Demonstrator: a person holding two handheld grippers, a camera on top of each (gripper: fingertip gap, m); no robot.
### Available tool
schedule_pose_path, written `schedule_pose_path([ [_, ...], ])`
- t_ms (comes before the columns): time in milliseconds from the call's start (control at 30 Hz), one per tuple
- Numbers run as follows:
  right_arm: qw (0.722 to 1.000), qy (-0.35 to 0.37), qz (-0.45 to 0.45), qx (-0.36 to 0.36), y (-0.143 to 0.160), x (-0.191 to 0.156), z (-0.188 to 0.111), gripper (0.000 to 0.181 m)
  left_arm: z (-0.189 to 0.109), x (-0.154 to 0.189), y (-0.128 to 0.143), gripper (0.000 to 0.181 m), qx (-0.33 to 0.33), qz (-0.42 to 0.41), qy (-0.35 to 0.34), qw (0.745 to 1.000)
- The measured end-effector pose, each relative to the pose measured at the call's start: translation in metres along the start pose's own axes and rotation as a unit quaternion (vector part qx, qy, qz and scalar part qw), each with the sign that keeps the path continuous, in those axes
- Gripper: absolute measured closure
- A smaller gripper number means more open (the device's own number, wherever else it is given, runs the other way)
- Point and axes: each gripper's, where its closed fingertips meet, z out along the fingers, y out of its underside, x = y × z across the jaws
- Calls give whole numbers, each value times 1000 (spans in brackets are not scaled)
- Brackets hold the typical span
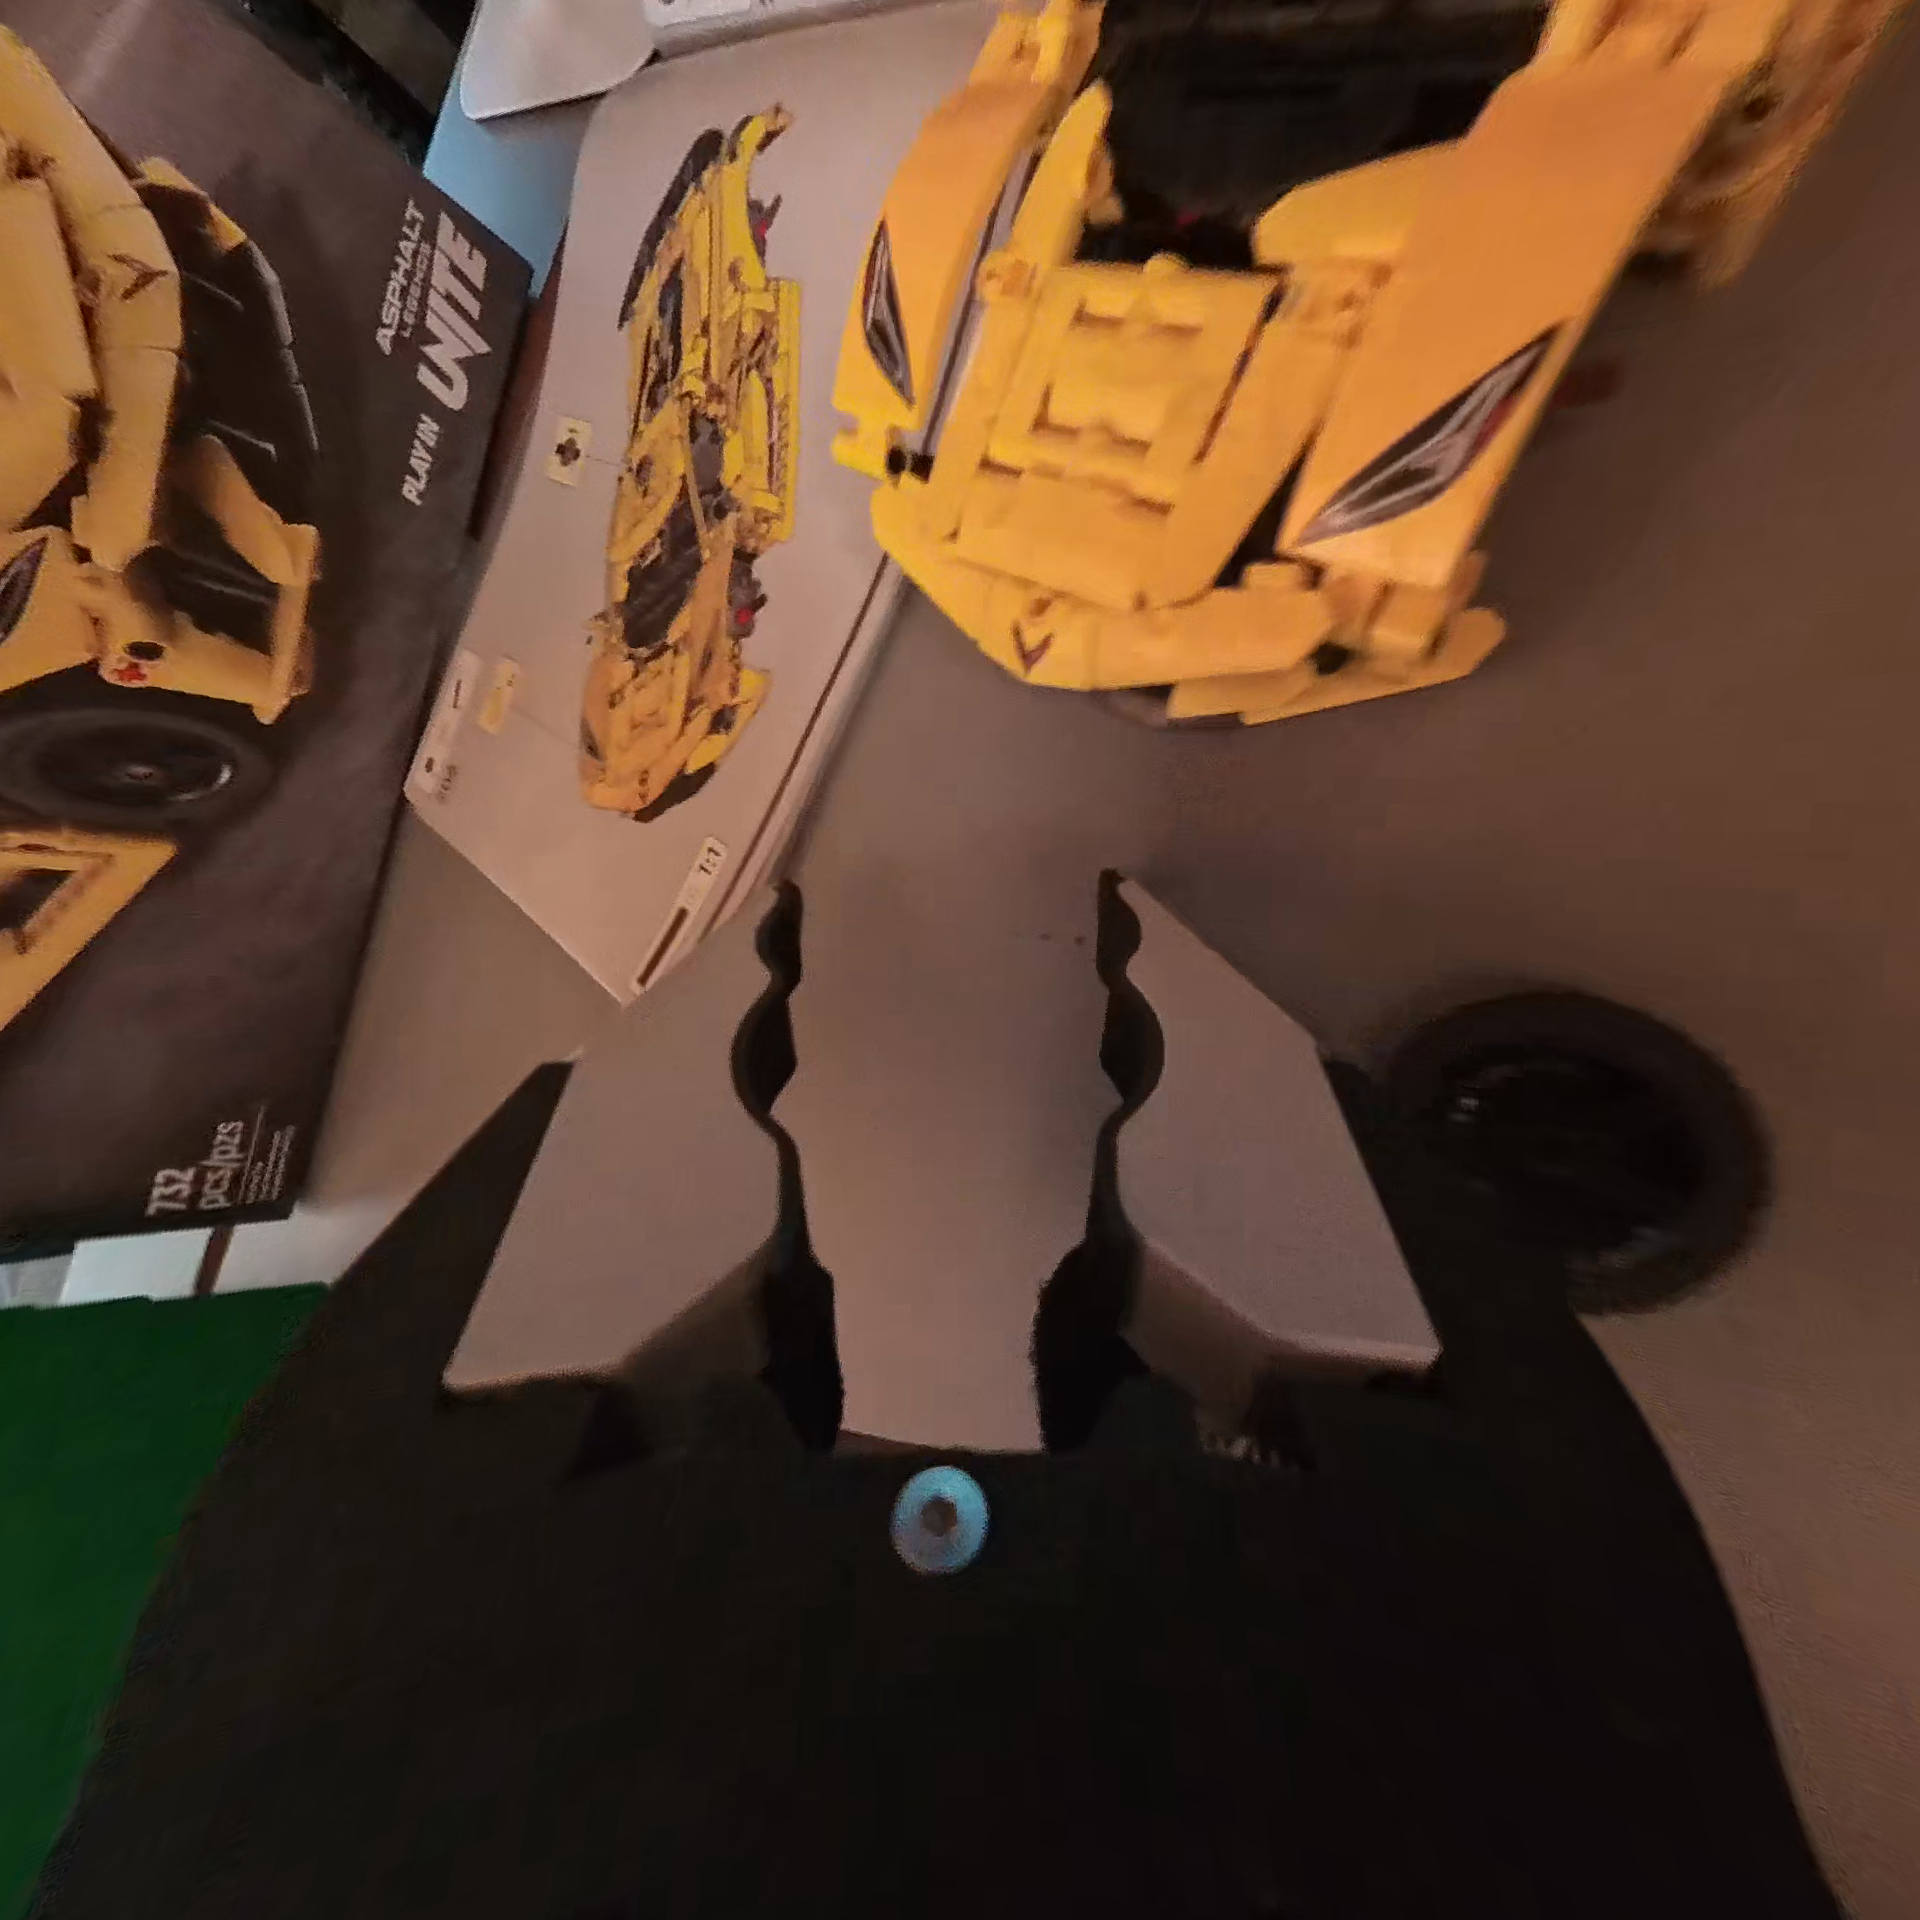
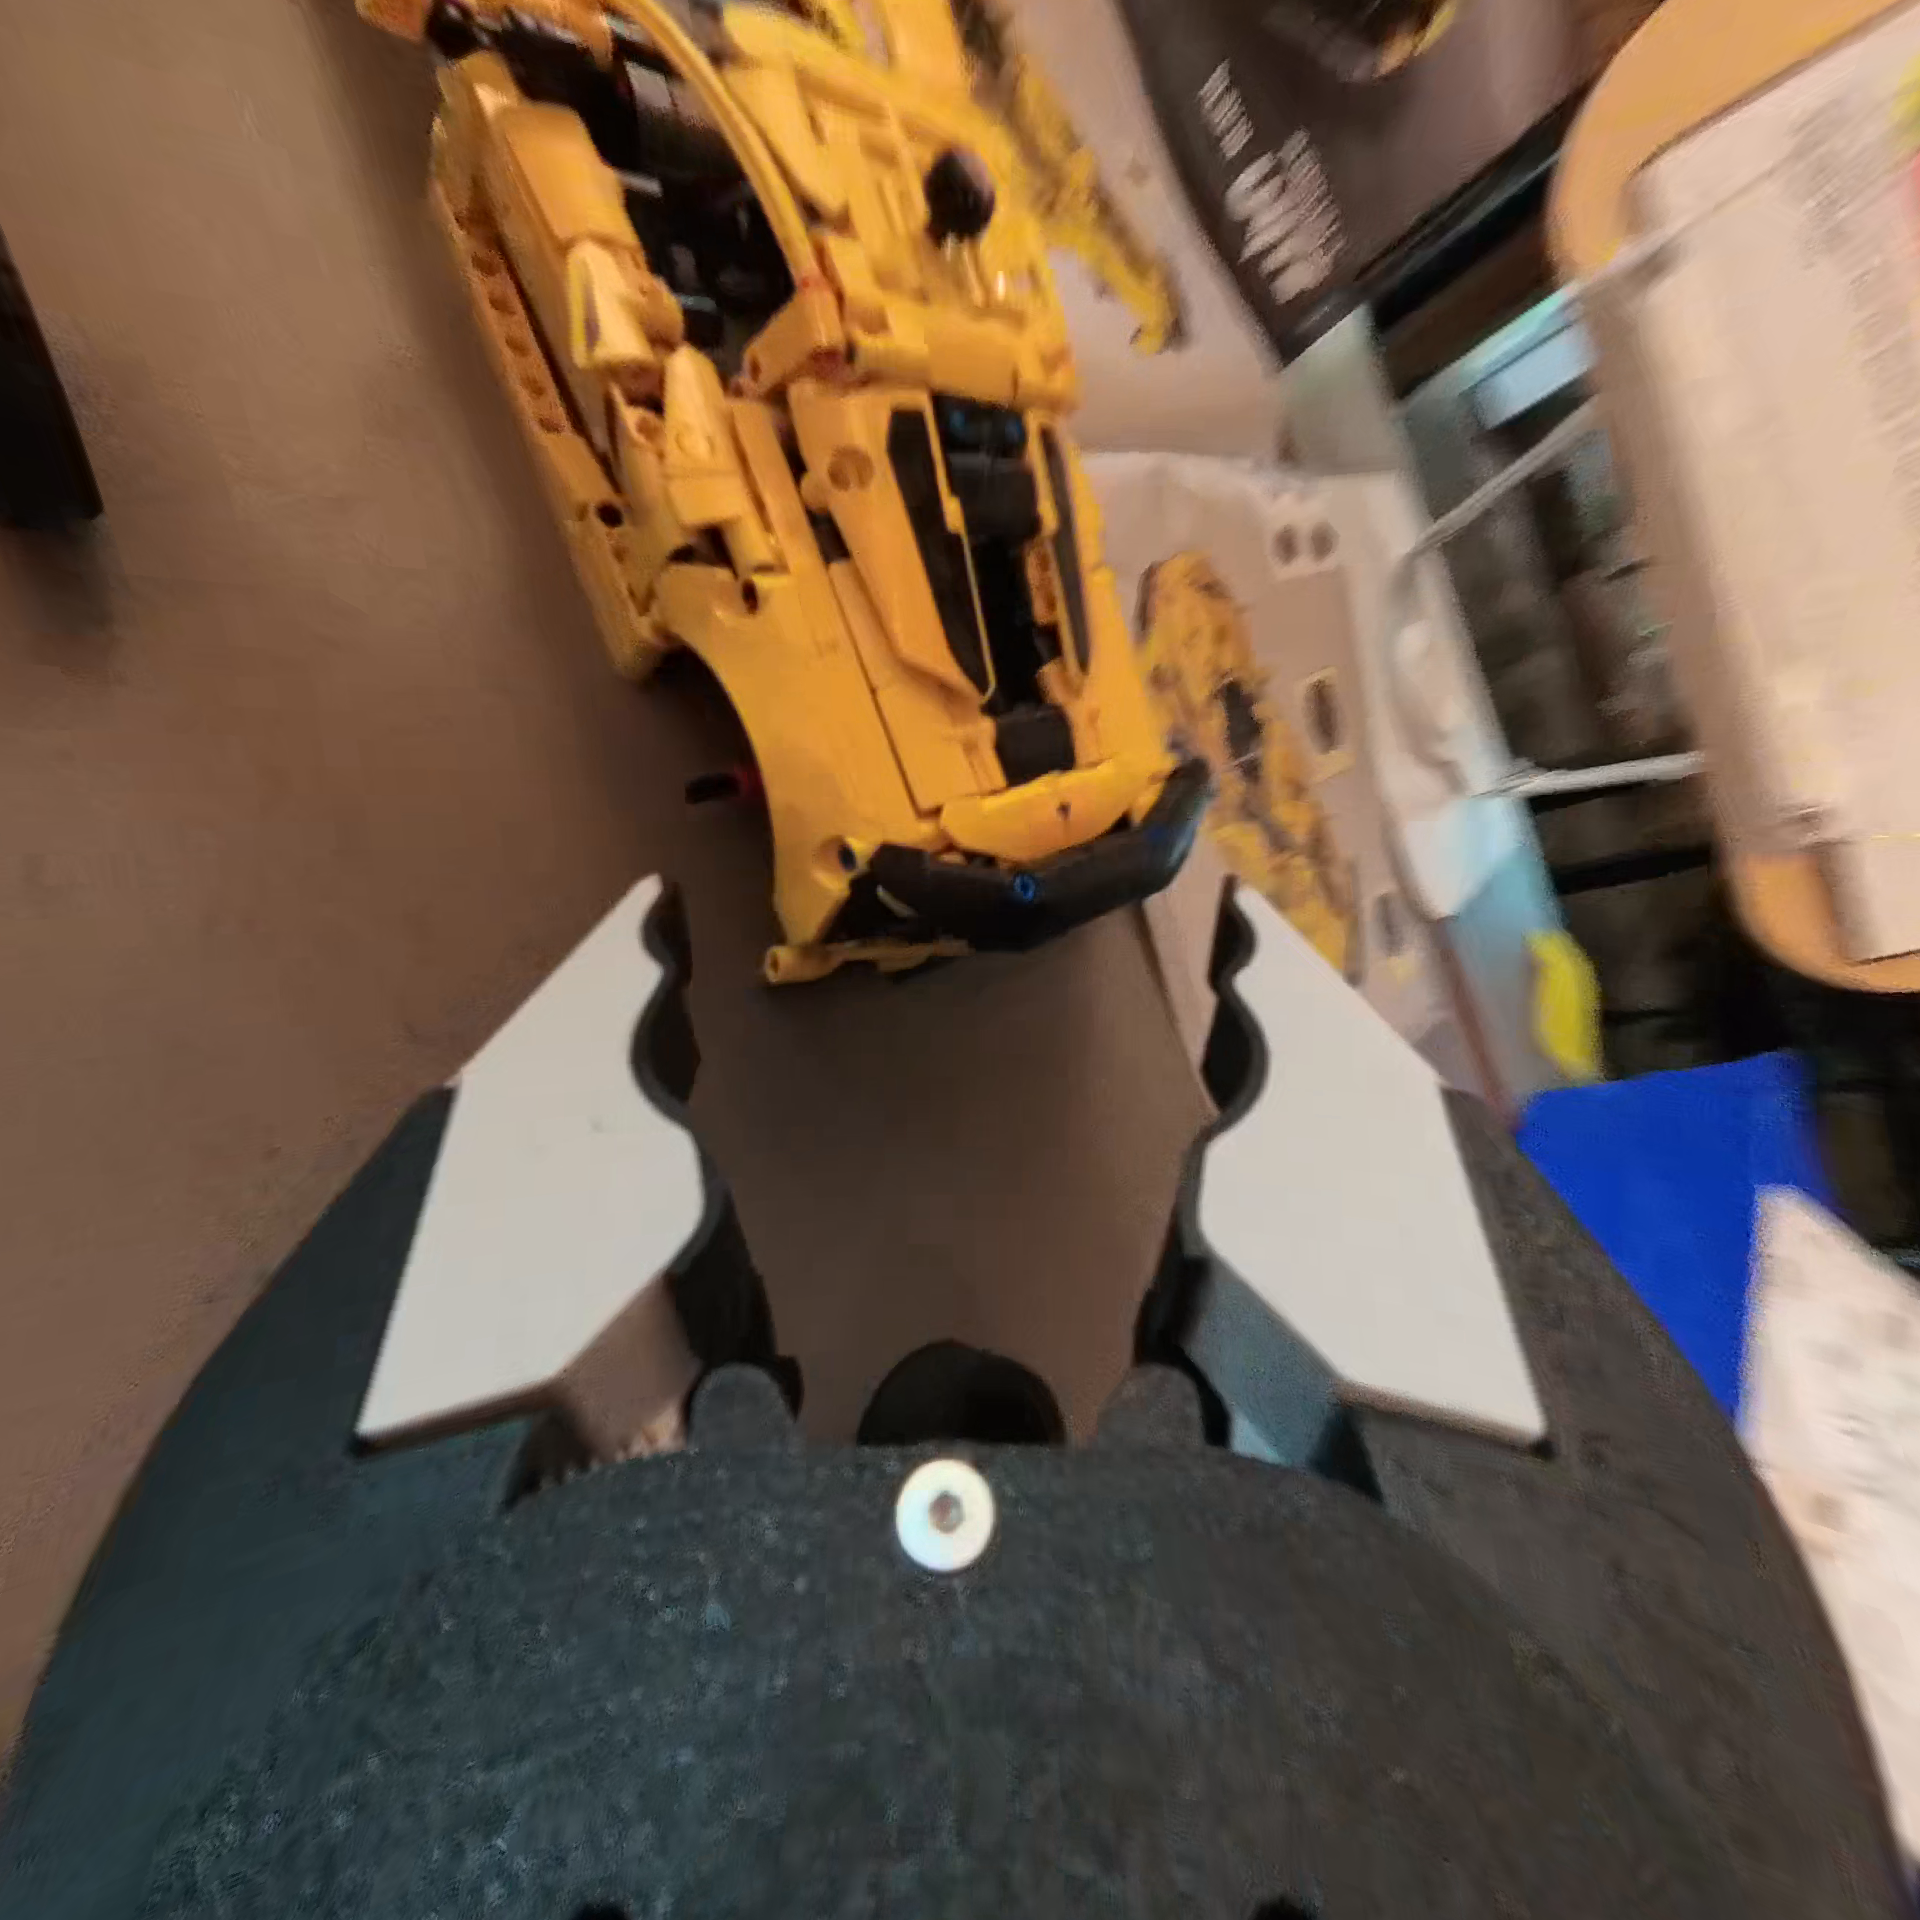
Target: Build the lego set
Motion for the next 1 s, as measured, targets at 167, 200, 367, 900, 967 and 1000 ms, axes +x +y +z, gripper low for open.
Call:
schedule_pose_path([
  [167, 989, 73, -127, -3, -18, -16, 8, 107, 12, 2, -1, 129, 16, -80, 66, 995],
  [200, 987, 81, -139, -5, -19, -18, 10, 113, 12, 2, -1, 129, 19, -84, 65, 994],
  [367, 985, 66, -159, -5, -28, -36, 13, 117, -3, 3, 1, 129, 24, -76, 41, 996],
  [900, 964, 169, -200, -51, -30, -18, 26, 157, -4, 66, -87, 152, 63, 183, -51, 980],
  [967, 959, 181, -211, -56, -30, -16, 28, 158, 1, 65, -87, 160, 50, 208, -77, 974],
  [1000, 954, 191, -222, -61, -29, -13, 28, 160, 3, 65, -89, 161, 48, 215, -90, 971],
])
